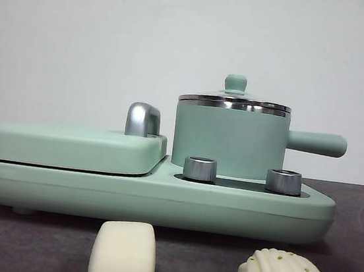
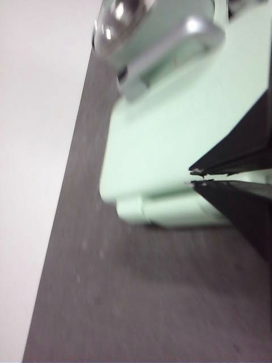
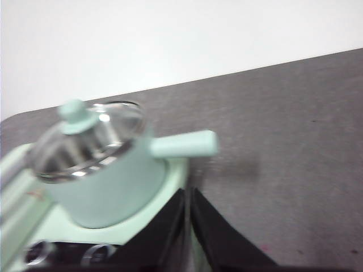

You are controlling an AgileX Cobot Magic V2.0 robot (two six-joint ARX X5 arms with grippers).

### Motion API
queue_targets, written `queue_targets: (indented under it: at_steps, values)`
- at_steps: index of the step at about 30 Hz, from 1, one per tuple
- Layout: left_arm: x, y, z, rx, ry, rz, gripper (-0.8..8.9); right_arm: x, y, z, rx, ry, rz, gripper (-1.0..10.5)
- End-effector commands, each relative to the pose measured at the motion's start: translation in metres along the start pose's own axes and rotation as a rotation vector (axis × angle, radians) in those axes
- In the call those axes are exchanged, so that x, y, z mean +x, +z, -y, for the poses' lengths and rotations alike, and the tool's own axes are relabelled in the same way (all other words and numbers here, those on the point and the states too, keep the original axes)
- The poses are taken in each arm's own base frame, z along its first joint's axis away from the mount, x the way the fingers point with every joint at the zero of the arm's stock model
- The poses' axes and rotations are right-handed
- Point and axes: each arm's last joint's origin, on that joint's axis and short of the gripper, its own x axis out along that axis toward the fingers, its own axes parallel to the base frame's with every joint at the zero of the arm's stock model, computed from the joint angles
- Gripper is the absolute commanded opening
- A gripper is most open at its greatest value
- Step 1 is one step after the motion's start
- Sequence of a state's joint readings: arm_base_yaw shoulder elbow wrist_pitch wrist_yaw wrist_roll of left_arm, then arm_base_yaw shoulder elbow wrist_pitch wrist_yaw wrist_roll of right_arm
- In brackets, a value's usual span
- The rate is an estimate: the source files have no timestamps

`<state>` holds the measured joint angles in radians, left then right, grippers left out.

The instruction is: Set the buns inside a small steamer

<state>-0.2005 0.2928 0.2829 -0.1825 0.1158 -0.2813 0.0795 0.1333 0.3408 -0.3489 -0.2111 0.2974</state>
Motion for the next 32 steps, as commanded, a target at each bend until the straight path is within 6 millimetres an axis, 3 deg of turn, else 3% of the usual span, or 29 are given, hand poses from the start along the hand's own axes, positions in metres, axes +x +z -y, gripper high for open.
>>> queue_targets:
  at_steps: [1,8,16,20,29,30,32]
  values:
    - [0.002,0.029,0.012,0.006,-0.069,-0.014,0.16,-0.007,0.024,-0.011,0.006,0.046,-0.020,0.1]
    - [0.013,0.089,0.041,0.080,-0.260,-0.176,0.16,-0.015,0.073,-0.032,-0.126,0.189,-0.178,0.1]
    - [0.023,0.133,0.068,0.156,-0.495,-0.285,0.16,-0.012,0.107,-0.048,-0.216,0.408,-0.276,0.1]
    - [0.023,0.144,0.076,0.163,-0.574,-0.285,0.16,-0.011,0.111,-0.050,-0.219,0.444,-0.263,0.1]
    - [0.023,0.145,0.077,0.167,-0.580,-0.276,0.34,-0.011,0.111,-0.050,-0.214,0.440,-0.264,0.2]
    - [0.024,0.145,0.077,0.172,-0.580,-0.274,0.49,-0.011,0.111,-0.050,-0.214,0.440,-0.264,0.3]
    - [0.025,0.144,0.077,0.180,-0.580,-0.275,1.68,-0.011,0.111,-0.050,-0.215,0.440,-0.264,1.6]
